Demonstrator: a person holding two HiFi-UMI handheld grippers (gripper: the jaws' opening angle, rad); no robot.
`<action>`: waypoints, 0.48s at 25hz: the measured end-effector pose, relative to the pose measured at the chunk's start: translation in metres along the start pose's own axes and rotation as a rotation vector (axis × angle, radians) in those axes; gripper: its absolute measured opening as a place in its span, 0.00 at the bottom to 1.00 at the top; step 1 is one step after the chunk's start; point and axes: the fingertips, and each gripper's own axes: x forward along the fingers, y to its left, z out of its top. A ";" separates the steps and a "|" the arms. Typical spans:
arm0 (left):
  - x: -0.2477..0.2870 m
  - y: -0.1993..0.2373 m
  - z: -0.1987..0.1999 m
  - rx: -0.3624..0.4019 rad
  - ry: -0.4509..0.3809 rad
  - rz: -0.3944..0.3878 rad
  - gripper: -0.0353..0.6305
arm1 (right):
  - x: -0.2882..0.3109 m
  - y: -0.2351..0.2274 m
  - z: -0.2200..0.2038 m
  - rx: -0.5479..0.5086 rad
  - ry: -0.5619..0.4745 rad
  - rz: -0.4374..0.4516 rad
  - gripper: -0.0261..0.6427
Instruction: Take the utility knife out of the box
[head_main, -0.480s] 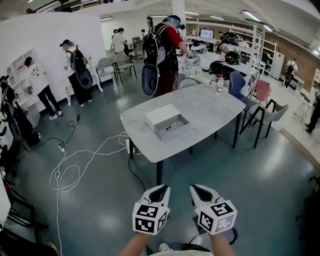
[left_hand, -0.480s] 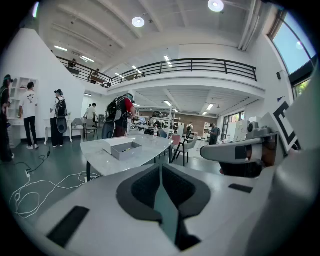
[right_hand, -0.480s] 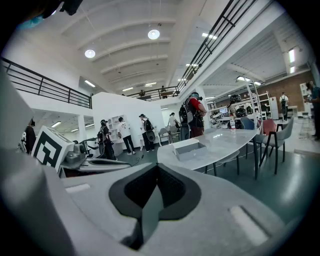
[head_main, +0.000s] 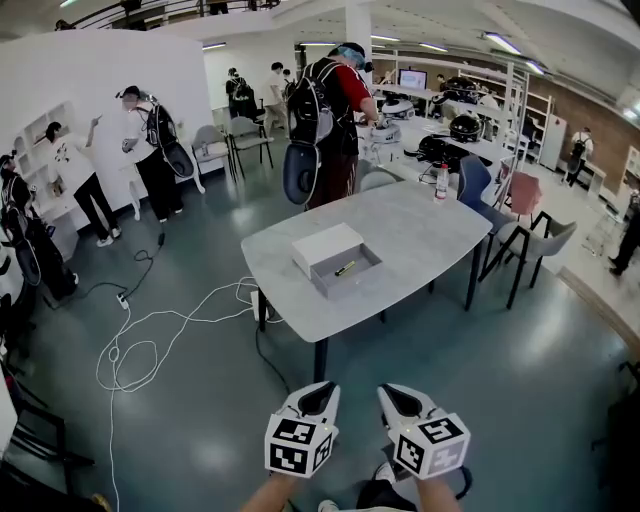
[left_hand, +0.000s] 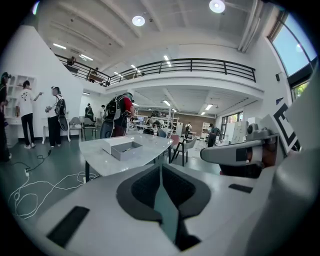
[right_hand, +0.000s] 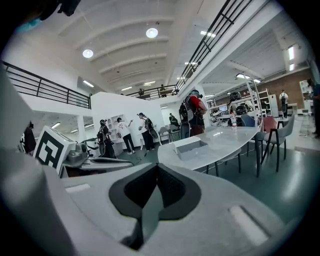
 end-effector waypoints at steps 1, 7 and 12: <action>0.004 0.002 0.001 -0.002 0.000 0.000 0.09 | 0.004 -0.002 0.000 0.001 0.002 0.002 0.05; 0.037 0.016 0.006 -0.010 0.017 0.013 0.09 | 0.032 -0.028 0.008 0.005 0.011 0.023 0.05; 0.084 0.025 0.020 -0.014 0.023 0.028 0.09 | 0.062 -0.068 0.020 0.020 0.022 0.039 0.05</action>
